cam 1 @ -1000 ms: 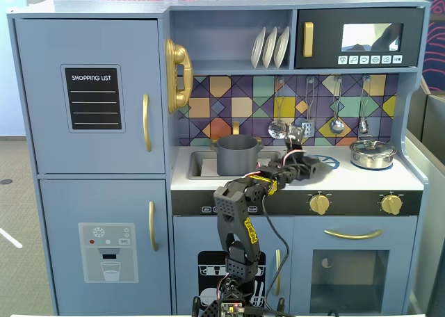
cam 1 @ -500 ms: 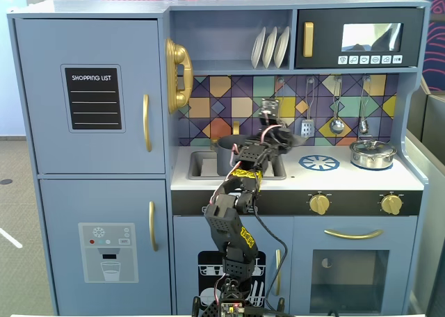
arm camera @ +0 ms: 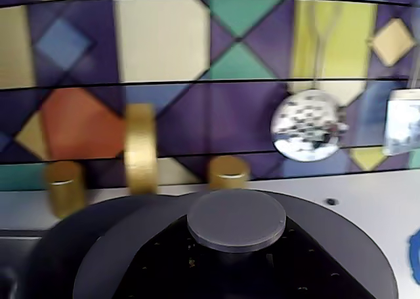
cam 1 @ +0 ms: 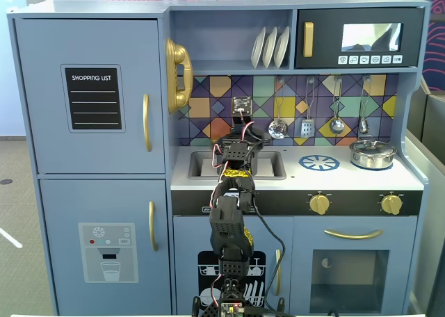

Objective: Pick up the lid from the counter and put it on the gray recipient

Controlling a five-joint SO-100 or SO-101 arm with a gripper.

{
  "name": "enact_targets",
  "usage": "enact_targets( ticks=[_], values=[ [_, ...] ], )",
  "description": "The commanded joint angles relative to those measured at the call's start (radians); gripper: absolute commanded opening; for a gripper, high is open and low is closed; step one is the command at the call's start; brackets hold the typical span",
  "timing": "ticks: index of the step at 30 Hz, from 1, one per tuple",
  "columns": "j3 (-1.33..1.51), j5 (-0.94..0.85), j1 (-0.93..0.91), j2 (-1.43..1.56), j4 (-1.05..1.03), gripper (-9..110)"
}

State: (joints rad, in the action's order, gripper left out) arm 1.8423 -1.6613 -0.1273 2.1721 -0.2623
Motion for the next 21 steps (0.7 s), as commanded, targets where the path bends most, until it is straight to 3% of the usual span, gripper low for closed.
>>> enact_targets(
  ticks=[1, 21],
  values=[
    [-0.061, 0.009, 0.031, 0.029, 0.002, 0],
    [-0.064, 0.035, 0.104, -0.098, 0.106, 0]
  ],
)
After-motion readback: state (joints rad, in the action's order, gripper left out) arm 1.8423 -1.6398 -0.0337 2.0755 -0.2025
